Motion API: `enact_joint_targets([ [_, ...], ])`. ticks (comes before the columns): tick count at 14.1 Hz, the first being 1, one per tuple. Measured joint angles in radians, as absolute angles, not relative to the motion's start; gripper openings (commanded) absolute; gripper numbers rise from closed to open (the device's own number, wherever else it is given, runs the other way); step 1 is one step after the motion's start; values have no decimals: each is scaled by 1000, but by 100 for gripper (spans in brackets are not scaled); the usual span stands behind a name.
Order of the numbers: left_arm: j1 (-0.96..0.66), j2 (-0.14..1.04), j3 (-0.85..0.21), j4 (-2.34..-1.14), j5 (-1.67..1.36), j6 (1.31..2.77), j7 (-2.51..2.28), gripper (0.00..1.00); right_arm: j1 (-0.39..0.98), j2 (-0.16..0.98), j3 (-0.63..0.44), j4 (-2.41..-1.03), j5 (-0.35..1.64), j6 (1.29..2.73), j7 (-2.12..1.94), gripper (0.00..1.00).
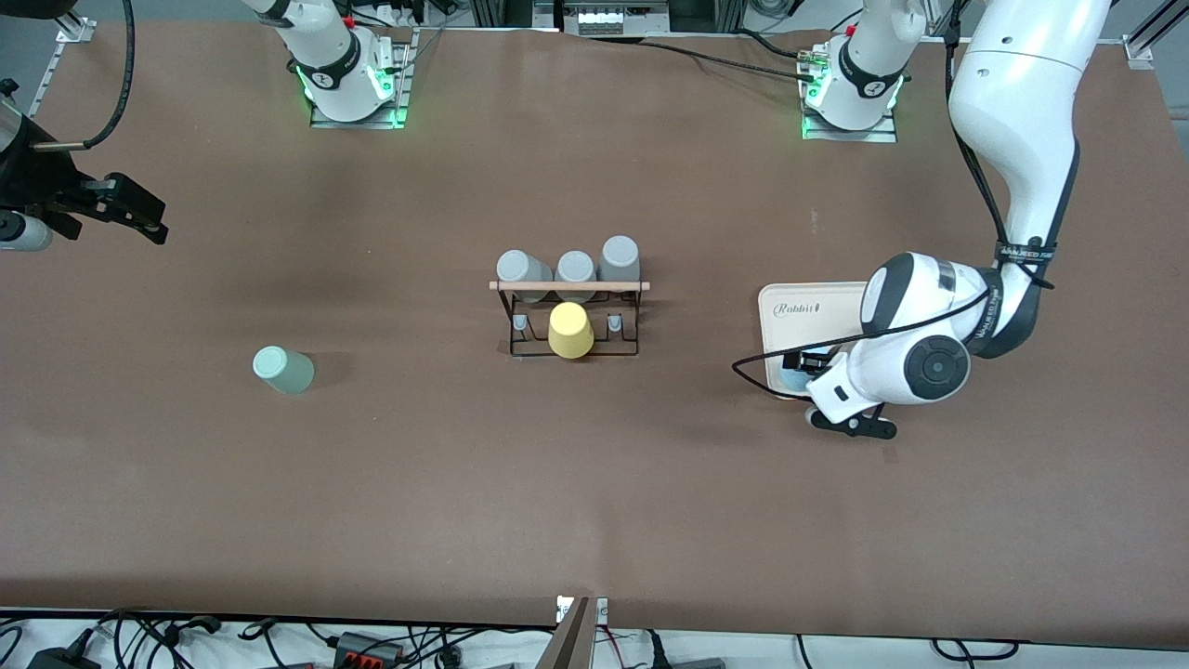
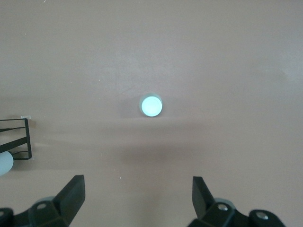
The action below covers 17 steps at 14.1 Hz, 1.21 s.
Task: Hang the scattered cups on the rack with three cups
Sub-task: 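Reach the left gripper down and grasp the light blue cup on the tray, then carry the blue cup to the rack while the right gripper grasps the mint cup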
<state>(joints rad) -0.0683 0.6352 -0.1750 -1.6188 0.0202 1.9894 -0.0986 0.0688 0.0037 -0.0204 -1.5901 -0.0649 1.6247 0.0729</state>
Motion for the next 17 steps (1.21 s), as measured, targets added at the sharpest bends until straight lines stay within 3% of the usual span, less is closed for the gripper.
enact_joint_targets([
  [2, -69, 635, -175, -1653, 21, 2020, -99, 100, 78, 4, -19, -1590, -65, 1624, 73, 100],
  [3, -69, 635, -175, -1666, 21, 2029, -99, 92, 84, 3, -18, -1590, -65, 1624, 73, 100],
  [5, -69, 635, -176, -1676, 21, 2041, -99, 42, 88, 3, -17, -1590, -65, 1624, 73, 100],
  [8, -77, 630, -177, -1675, 21, 2046, -102, 7, 88, 3, -19, -1590, -65, 1624, 73, 100],
  [10, -82, 624, -177, -1668, 21, 2048, -109, 1, 87, 7, -23, -1595, -65, 1623, 73, 100],
  [17, -108, 608, -200, -1487, -40, 1869, -176, 1, 62, 142, -31, -1613, -65, 1628, 61, 100],
])
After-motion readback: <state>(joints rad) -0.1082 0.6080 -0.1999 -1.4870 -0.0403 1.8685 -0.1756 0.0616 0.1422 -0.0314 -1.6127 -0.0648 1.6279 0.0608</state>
